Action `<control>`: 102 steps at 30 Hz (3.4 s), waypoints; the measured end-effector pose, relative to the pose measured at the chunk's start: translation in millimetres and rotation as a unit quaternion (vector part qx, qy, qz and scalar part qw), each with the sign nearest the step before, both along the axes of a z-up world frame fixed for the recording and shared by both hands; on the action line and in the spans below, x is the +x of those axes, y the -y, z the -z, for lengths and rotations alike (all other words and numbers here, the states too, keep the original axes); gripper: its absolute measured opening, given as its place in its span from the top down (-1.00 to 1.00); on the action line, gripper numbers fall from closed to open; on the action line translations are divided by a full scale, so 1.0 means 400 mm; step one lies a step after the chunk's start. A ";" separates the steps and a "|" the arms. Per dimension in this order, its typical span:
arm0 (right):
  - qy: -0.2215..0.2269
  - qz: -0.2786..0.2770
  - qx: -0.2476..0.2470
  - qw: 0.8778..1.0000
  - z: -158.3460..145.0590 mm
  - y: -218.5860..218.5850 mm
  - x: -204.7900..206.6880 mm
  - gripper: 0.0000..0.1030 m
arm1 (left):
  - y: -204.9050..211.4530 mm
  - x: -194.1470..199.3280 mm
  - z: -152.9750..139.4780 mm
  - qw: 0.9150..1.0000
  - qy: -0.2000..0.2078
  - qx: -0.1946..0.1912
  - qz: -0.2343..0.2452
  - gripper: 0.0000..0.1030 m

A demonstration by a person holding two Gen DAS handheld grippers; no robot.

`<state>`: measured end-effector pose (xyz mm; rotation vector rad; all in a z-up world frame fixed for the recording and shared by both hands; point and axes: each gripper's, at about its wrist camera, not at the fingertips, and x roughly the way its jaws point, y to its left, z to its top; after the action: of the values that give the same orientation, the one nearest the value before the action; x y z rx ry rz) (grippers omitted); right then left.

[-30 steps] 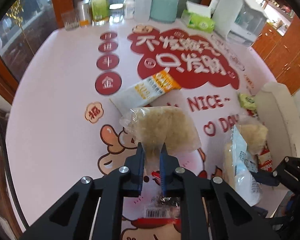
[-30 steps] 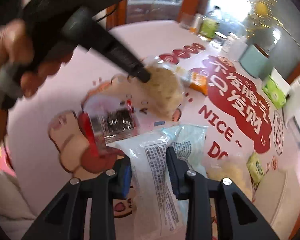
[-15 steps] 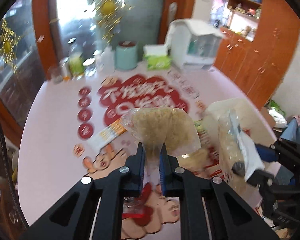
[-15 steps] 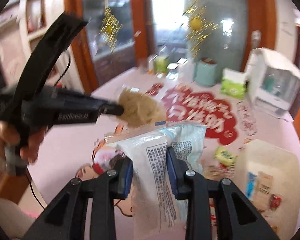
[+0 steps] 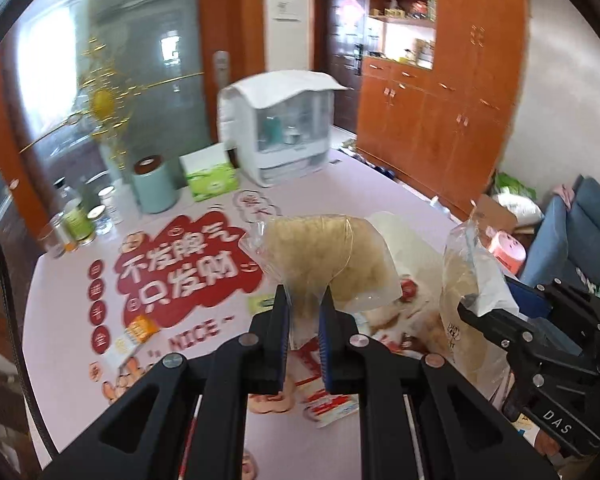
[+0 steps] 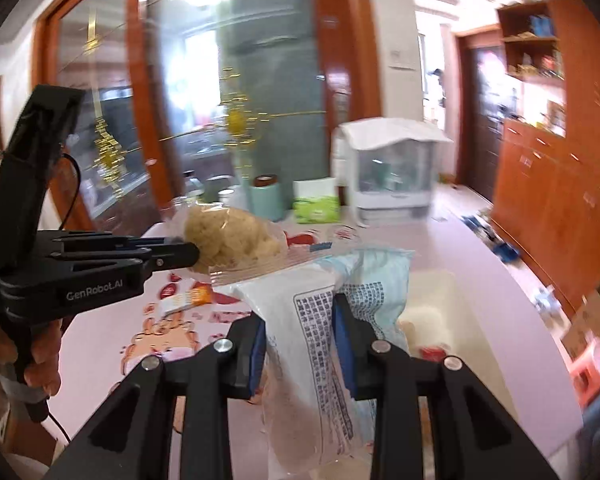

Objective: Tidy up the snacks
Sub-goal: 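Carry both bags into the white tray and open both grippers, then withdraw both grippers from the tray toward the remaining snacks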

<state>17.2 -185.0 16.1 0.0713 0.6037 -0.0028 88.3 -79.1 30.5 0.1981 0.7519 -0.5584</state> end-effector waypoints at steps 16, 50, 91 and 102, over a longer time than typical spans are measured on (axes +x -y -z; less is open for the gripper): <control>-0.039 0.084 0.075 0.993 0.088 0.253 -0.050 0.40 | 0.319 -0.026 0.129 0.995 -0.020 0.091 0.045 0.80; -0.095 0.121 0.074 0.985 0.168 0.327 -0.024 -0.18 | 0.338 -0.004 0.198 0.987 -0.024 0.157 -0.012 -0.63; -0.145 0.060 0.061 0.986 0.213 0.089 0.051 -0.18 | -0.128 0.018 0.178 0.978 -0.039 0.113 -0.169 -0.73; -0.152 -0.010 0.050 0.987 0.222 -0.068 0.131 -0.29 | -0.372 0.071 0.237 0.961 -0.065 0.103 -0.248 -0.73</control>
<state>69.5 -158.0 -72.8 0.1645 0.9096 0.0376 116.8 69.5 -64.5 0.1574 0.9488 -0.0148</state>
